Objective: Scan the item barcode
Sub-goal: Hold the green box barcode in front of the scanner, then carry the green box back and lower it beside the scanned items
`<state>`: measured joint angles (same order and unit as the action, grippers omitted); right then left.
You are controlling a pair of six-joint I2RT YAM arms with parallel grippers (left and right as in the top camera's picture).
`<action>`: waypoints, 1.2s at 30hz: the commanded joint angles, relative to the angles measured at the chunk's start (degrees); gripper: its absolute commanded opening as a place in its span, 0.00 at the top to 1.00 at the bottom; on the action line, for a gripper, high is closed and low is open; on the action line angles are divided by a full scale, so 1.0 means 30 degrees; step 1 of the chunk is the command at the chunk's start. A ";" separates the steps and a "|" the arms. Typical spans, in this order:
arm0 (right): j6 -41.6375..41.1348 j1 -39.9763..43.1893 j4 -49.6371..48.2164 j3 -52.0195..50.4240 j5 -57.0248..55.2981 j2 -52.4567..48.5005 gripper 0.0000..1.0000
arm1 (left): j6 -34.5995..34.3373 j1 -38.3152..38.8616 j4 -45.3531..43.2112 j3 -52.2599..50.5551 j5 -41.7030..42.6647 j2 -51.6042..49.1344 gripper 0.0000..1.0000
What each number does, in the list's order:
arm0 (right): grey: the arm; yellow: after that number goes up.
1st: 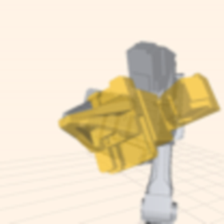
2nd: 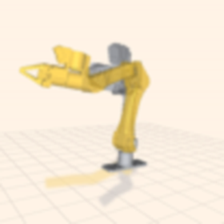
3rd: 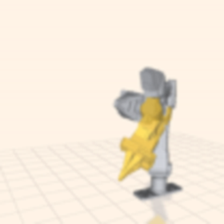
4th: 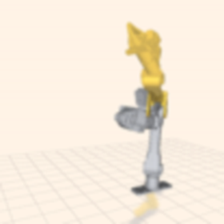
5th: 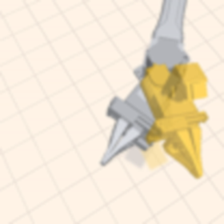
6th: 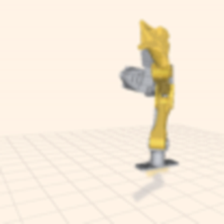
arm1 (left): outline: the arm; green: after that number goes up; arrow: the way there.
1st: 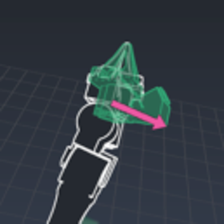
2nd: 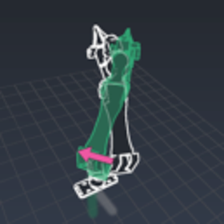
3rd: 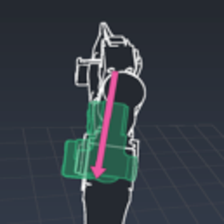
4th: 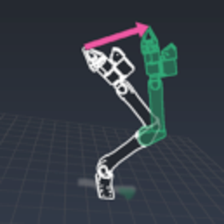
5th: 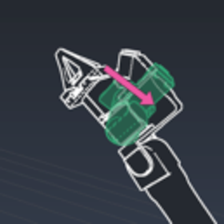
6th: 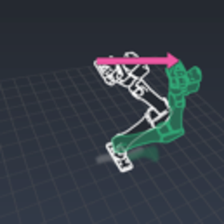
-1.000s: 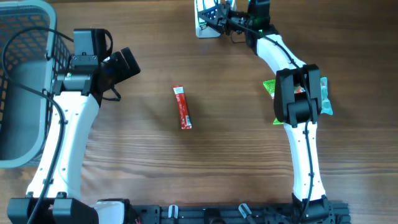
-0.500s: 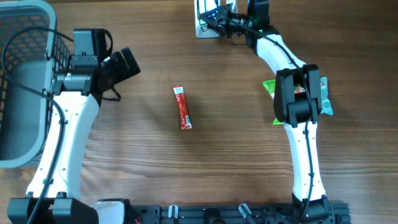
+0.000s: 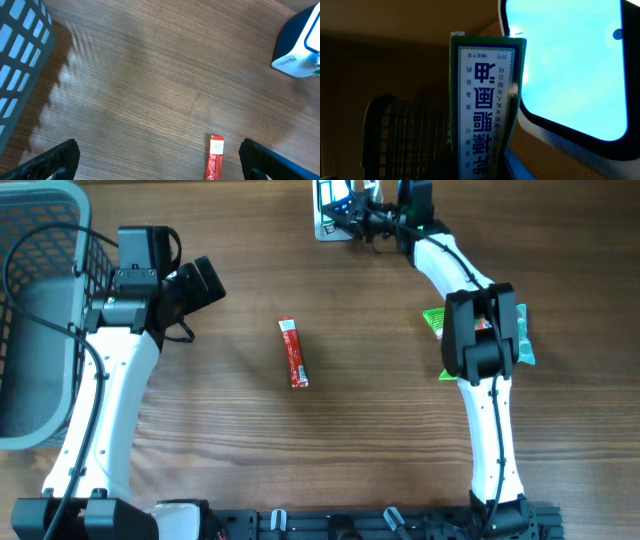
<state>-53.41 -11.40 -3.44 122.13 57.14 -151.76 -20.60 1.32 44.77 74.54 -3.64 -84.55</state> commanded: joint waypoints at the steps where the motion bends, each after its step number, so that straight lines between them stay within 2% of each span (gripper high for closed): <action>1: 0.3577 0.0146 0.3177 0.0291 -0.0335 0.4430 0.79 | 0.0226 -0.0109 -0.0022 0.0117 -0.0248 -0.0087 0.00; 6: 0.9646 0.0146 1.1526 0.0291 -0.2186 0.8094 0.74 | 0.0233 -0.0109 -0.0022 0.0124 -0.0248 -0.0087 0.00; 10: 1.4105 0.0168 1.8272 0.0291 -0.4707 1.0630 0.74 | 0.0233 -0.0109 -0.0022 0.0117 -0.0248 -0.0087 0.00; 14: 1.6444 0.0168 2.3627 0.0291 -0.8255 1.1897 0.75 | 0.0233 -0.0109 -0.0022 0.0124 -0.0248 -0.0087 0.00; 17: 1.6815 0.0168 2.7154 0.0219 -1.2437 1.1934 0.75 | 0.0233 -0.0109 -0.0022 0.0117 -0.0248 -0.0087 0.00; 19: 1.6735 0.0168 2.8246 -0.0576 -1.4892 1.1890 0.75 | 0.0233 -0.0109 -0.0022 0.0124 -0.0248 -0.0087 0.00; 21: 1.6721 0.0168 2.8443 -0.1683 -1.5613 1.1890 0.75 | 0.0226 -0.0109 -0.0029 0.0124 -0.0248 -0.0087 0.00; 28: 1.5249 0.0168 2.4880 -0.8684 -1.6283 1.1890 0.74 | 0.0233 -0.0109 -0.0022 0.0117 -0.0248 -0.0087 0.00; 29: 1.5256 0.0168 2.4305 -0.9413 -1.6283 1.1890 0.71 | 0.0233 -0.0109 -0.0022 0.0124 -0.0248 -0.0087 0.00; 30: 1.5256 0.0168 2.3846 -0.9916 -1.6291 1.1890 0.59 | 0.0233 -0.0109 -0.0022 0.0117 -0.0248 -0.0087 0.00; 31: 1.5322 0.0168 2.3299 -1.0491 -1.6298 1.1890 0.33 | 0.0233 -0.0109 -0.0022 0.0117 -0.0248 -0.0087 0.00; 32: 1.5365 0.0168 2.3001 -1.0834 -1.6327 1.1890 0.24 | 0.0233 -0.0109 -0.0022 0.0124 -0.0248 -0.0087 0.00; 36: 1.6152 0.0189 2.2739 -1.0775 -1.6852 1.1956 0.14 | 0.0233 -0.0109 -0.0022 0.0124 -0.0248 -0.0087 0.00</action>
<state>-6.57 -10.98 65.58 89.19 9.06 -115.48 -20.60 1.32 44.77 74.54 -3.62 -84.55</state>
